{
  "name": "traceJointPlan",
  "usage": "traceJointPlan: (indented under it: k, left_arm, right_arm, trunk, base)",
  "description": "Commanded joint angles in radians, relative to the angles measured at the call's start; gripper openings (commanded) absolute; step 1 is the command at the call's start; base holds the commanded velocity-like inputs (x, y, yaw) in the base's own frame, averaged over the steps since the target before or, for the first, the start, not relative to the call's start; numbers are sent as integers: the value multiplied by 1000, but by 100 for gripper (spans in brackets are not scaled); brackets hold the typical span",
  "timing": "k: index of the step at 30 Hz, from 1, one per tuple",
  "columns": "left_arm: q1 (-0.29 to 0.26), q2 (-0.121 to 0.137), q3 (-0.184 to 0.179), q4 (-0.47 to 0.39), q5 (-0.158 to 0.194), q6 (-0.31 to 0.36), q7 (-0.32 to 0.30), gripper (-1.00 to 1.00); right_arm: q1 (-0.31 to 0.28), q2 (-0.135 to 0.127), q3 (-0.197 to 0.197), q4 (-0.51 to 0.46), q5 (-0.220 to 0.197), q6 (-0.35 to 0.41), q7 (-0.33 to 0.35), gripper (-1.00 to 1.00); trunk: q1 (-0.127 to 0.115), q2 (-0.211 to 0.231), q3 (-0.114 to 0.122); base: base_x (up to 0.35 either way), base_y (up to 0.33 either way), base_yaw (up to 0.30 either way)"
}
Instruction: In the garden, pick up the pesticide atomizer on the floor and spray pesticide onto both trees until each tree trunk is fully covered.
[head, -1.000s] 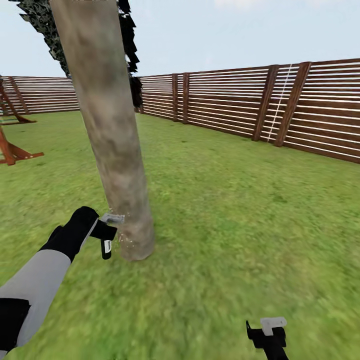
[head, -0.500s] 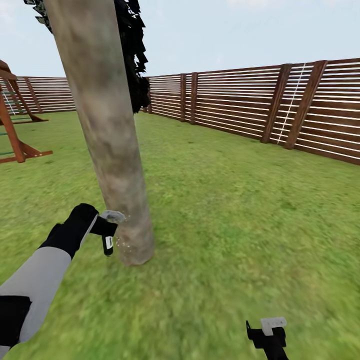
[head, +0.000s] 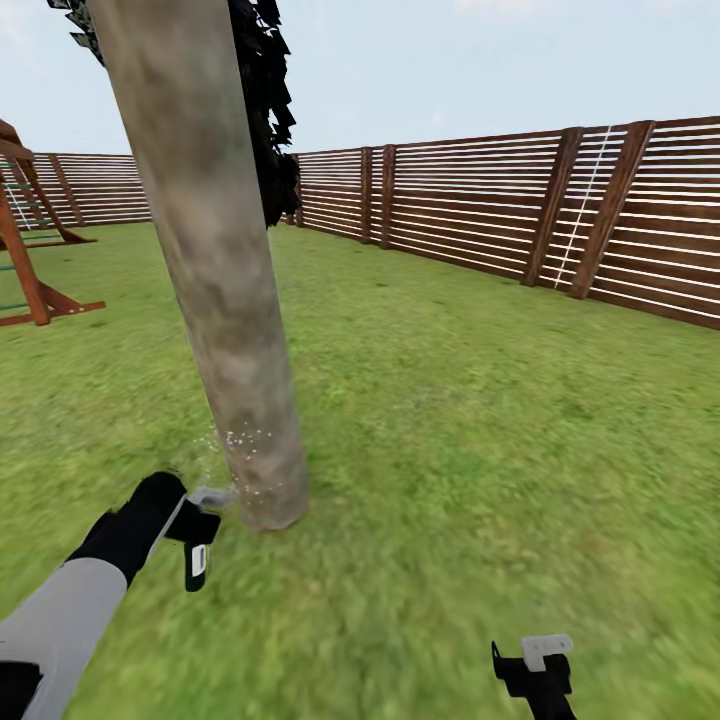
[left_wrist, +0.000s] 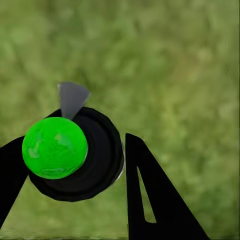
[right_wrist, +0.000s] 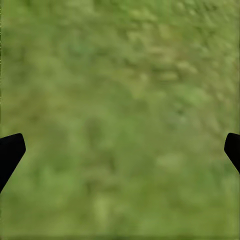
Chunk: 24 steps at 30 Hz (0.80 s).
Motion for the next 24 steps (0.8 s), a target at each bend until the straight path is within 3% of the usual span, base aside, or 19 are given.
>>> traceJointPlan:
  k: [1,2,3,8,11,13,15,20,24]
  left_arm:
    - [13,3,23,-4,-7,0,-10,-100]
    - [26,1,83,-11,-12,-3,-8,-100]
    - [28,1,89,-11,-13,-3,-7,-100]
    - [30,-7,85,-10,-16,-21,-4,-100]
    - [35,1,88,0,-17,-26,-3,-100]
    - [84,19,91,1,-16,-49,53,-100]
    - [97,26,92,2,-12,-66,90,-100]
    - [101,-21,94,4,-1,-69,96,-100]
    - [139,-21,111,5,-6,-112,104,-100]
  right_arm:
    - [-1,0,-7,2,11,-3,-4,100]
    - [-1,0,-7,1,11,-3,-5,100]
    - [-1,0,-7,1,11,-3,-4,100]
    - [-1,0,-7,1,11,-3,-4,100]
    - [-1,-1,-7,1,11,-3,-4,100]
    - [-1,0,-7,1,11,-3,-5,100]
    - [-1,0,-7,1,11,-3,-5,100]
    - [-1,0,-7,1,11,-3,-4,100]
    - [-1,-1,-7,1,11,-3,-6,100]
  trunk:
    - [0,0,-1]
    - [0,0,-1]
    - [0,0,-1]
    - [0,0,-1]
    - [0,0,-1]
    - [0,0,-1]
    - [0,0,-1]
    - [0,0,-1]
    - [0,0,-1]
  base:
    - [0,0,0]
    - [194,-156,0]
    - [221,-173,0]
    - [252,-173,0]
    - [272,-167,0]
    - [272,-167,94]
    - [272,-167,232]
    - [276,-164,176]
    - [95,-53,6]
